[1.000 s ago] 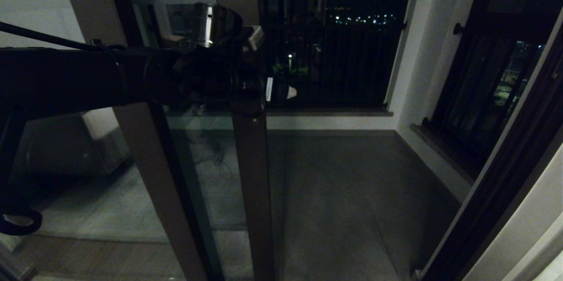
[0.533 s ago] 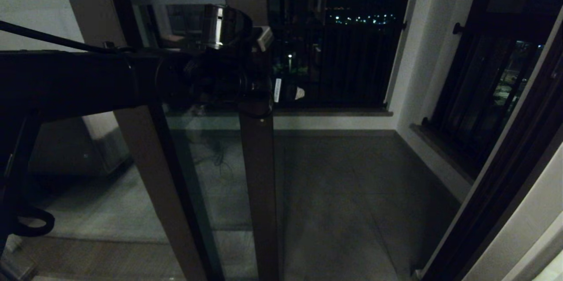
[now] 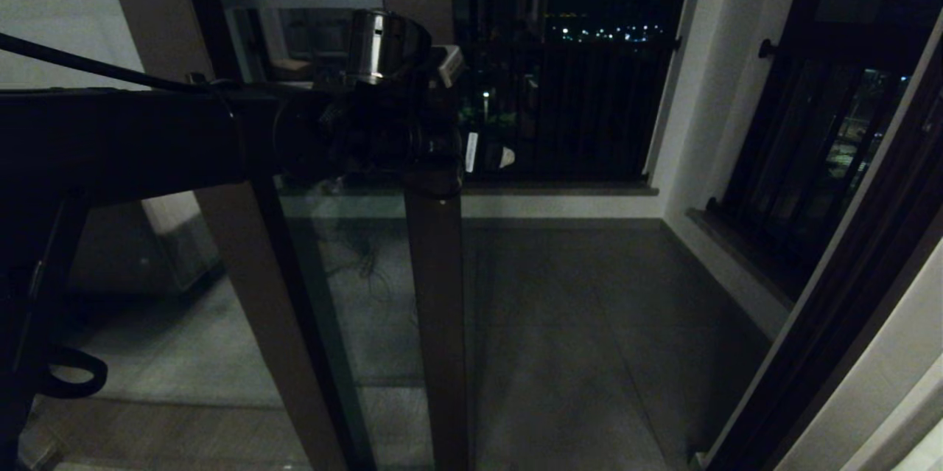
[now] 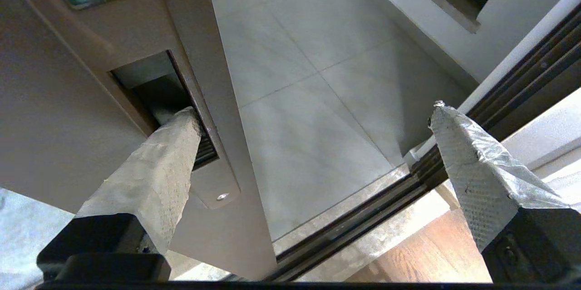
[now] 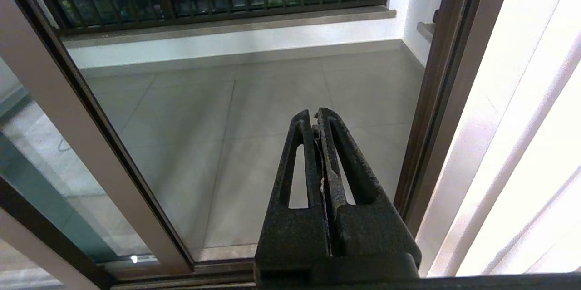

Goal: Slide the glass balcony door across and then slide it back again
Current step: Close the slid door

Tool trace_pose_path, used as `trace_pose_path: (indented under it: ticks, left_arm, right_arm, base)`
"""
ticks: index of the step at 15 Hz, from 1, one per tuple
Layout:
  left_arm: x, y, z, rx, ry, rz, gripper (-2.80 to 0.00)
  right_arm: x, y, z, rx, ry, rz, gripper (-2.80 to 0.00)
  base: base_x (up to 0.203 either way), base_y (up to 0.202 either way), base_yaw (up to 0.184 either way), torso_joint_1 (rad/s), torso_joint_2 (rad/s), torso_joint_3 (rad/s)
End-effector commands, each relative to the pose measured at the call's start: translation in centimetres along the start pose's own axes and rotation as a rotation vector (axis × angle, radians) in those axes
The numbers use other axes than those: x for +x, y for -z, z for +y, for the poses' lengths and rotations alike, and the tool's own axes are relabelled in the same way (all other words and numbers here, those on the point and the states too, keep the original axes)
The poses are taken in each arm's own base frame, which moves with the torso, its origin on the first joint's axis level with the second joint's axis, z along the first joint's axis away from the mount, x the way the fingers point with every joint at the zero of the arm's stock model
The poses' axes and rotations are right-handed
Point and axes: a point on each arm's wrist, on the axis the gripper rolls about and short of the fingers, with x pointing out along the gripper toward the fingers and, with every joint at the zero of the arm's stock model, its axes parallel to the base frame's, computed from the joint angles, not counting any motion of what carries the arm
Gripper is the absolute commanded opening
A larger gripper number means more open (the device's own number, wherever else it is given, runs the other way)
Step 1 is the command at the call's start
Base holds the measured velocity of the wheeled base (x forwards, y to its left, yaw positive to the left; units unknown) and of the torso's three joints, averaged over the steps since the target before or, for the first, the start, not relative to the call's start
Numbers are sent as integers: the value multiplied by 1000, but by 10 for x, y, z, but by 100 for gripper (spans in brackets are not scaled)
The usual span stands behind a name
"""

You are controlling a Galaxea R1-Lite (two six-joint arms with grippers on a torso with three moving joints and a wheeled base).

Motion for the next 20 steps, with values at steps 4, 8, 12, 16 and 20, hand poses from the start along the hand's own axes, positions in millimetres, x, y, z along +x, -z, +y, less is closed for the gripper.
trace_pose_path:
  ticks: [4, 8, 12, 16, 20]
  left_arm:
    - [3, 0, -11, 7, 26, -5, 0]
    - [6, 0, -17, 10, 34, -7, 0]
    - [7, 1, -20, 14, 41, -4, 0]
    - [11, 3, -22, 15, 44, 1, 0]
    - [15, 6, -26, 18, 53, 5, 0]
  right_arm:
    - [0, 0, 0, 0, -1, 0, -280]
    - [0, 0, 0, 0, 0, 0, -280]
    - [0, 0, 0, 0, -1, 0, -280]
    - [0, 0, 0, 0, 0, 0, -280]
    - [0, 0, 0, 0, 0, 0, -280]
  base:
    - [0, 0, 0, 0, 0, 0]
    - [0, 0, 0, 0, 0, 0]
    - [0, 0, 0, 0, 0, 0]
    - [0, 0, 0, 0, 0, 0]
    - [0, 0, 0, 0, 0, 0]
